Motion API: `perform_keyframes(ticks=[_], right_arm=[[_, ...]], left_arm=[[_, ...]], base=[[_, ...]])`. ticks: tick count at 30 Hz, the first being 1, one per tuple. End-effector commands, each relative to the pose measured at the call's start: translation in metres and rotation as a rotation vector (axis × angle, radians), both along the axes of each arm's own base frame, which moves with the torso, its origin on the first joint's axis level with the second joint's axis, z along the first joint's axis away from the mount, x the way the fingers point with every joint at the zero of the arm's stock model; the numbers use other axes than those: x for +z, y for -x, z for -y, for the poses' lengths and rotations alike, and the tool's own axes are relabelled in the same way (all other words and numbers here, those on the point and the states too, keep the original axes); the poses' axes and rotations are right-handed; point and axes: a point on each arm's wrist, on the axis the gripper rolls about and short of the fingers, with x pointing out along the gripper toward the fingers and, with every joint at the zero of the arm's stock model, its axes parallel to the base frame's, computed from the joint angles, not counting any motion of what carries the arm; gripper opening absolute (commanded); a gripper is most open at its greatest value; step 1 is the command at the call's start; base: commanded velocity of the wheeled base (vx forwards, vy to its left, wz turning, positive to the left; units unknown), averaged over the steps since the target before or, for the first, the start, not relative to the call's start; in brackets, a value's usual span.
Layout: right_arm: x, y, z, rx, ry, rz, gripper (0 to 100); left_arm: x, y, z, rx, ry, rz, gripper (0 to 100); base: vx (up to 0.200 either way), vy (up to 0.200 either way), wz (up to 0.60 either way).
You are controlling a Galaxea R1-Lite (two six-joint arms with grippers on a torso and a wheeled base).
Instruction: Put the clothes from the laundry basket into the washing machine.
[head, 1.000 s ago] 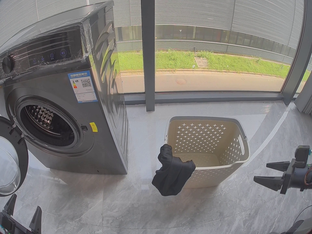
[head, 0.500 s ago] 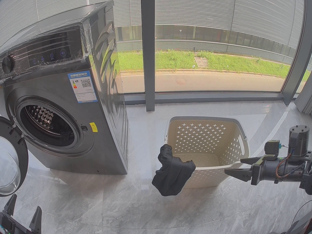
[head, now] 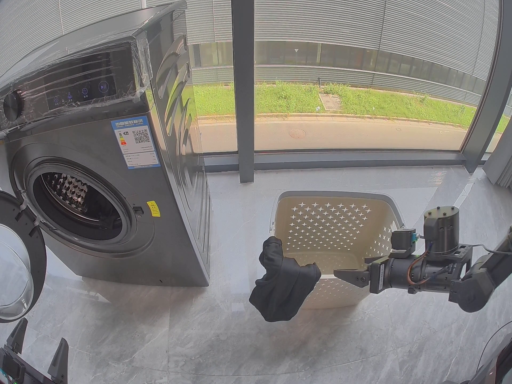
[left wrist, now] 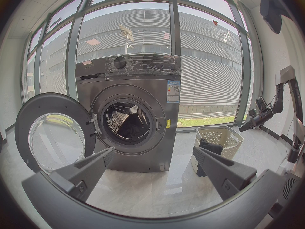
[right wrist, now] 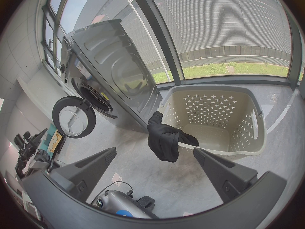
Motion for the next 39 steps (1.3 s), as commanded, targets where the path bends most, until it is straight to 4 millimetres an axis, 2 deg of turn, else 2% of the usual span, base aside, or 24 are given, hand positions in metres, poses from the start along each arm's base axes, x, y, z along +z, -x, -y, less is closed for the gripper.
perform_keyframes(ticks=[1,12,16,32,39], right_arm=[[-0.026,-0.022,-0.015,0.0,0.017,-0.036,100],[-0.06,-0.056,-0.031,0.002,0.019,-0.04,100],[-0.064,-0.069,-0.036,0.0,0.006,-0.013,100],[-0.102,-0.085,-0.044,0.012,0.014,-0.033,100],[-0.11,-0.093,-0.048,0.013,0.012,-0.029,100]], left_arm=[[-0.005,0.0,0.0,-0.001,-0.002,0.001,100],[-0.005,0.0,0.0,0.001,-0.004,-0.001,100],[-0.005,0.0,0.0,0.001,-0.004,-0.001,100],[-0.005,0.0,0.0,0.001,0.003,-0.001,100],[-0.005,0.0,0.0,0.001,0.003,0.001,100]], base=[[0.0,0.0,0.0],[0.0,0.0,0.0],[0.0,0.0,0.0],[0.0,0.0,0.0],[0.0,0.0,0.0]])
